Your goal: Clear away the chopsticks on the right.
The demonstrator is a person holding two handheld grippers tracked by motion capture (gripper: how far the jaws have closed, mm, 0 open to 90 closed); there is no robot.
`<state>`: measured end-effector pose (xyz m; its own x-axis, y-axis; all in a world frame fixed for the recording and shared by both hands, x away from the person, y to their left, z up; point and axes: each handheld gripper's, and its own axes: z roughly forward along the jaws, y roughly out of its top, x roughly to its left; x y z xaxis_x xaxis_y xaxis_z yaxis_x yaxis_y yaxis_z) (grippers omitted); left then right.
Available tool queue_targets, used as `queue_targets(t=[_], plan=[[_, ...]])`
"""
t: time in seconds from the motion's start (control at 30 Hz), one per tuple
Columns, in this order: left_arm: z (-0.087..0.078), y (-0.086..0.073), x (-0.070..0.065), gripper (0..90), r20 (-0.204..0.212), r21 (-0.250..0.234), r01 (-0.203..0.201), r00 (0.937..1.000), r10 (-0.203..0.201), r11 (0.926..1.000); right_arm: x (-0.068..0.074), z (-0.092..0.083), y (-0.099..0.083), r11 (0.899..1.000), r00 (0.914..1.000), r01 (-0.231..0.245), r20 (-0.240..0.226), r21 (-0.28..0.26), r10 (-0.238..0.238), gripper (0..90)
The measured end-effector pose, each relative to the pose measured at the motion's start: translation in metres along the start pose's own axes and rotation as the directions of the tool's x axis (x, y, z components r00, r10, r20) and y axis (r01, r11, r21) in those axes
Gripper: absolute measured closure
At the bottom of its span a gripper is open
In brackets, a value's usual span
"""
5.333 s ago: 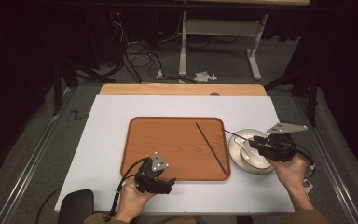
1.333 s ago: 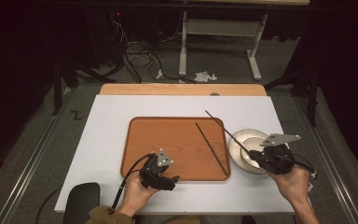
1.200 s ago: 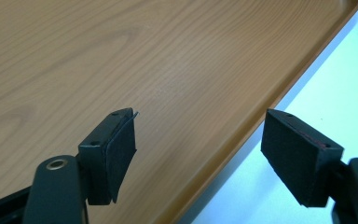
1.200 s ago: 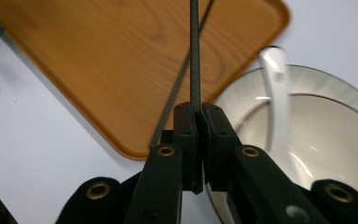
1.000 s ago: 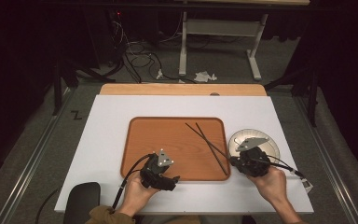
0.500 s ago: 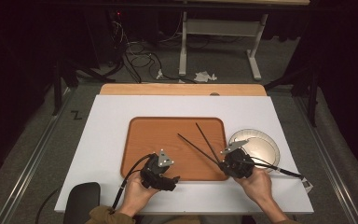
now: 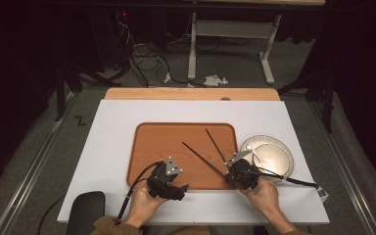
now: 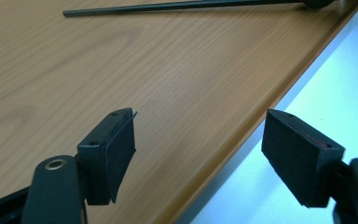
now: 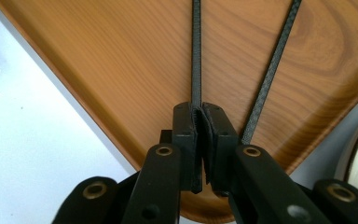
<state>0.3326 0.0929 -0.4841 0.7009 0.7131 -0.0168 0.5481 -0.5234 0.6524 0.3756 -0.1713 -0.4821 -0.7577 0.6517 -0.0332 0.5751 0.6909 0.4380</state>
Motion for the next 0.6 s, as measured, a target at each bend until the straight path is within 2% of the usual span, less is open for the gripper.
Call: queue_targets(t=[0.2, 0.33, 0.37, 0.4, 0.43, 0.6], plan=[[0.000, 0.000, 0.000, 25.8, -0.002, 0.002, 0.001, 1.0000, -0.001, 1.0000, 0.002, 0.002, 0.001, 1.000, 0.9998, 0.018, 0.008, 0.016, -0.018, 81.8], [0.000, 0.000, 0.000, 25.8, -0.004, 0.003, 0.000, 1.0000, 0.000, 1.0000, 0.002, -0.003, 0.002, 1.000, 0.9996, 0.021, 0.021, -0.020, -0.020, 82.0], [0.001, 0.000, 0.000, 25.8, -0.004, 0.006, -0.002, 1.0000, 0.002, 1.0000, 0.003, -0.005, 0.004, 0.998, 0.9990, 0.043, 0.017, -0.045, -0.042, 84.0], [0.001, 0.000, 0.000, 25.8, -0.004, 0.006, -0.002, 1.0000, 0.002, 1.0000, 0.003, -0.005, 0.004, 0.998, 0.9990, 0.043, 0.017, -0.045, -0.042, 84.0], [0.001, 0.000, -0.001, 25.8, -0.005, 0.007, -0.003, 1.0000, 0.003, 1.0000, 0.008, -0.005, 0.006, 0.996, 0.9977, 0.067, 0.003, -0.059, -0.067, 85.9], [0.000, -0.001, -0.001, 25.8, -0.008, 0.009, -0.004, 1.0000, 0.004, 1.0000, 0.013, 0.005, 0.010, 0.994, 0.9951, 0.097, -0.017, -0.043, -0.098, 86.4]])
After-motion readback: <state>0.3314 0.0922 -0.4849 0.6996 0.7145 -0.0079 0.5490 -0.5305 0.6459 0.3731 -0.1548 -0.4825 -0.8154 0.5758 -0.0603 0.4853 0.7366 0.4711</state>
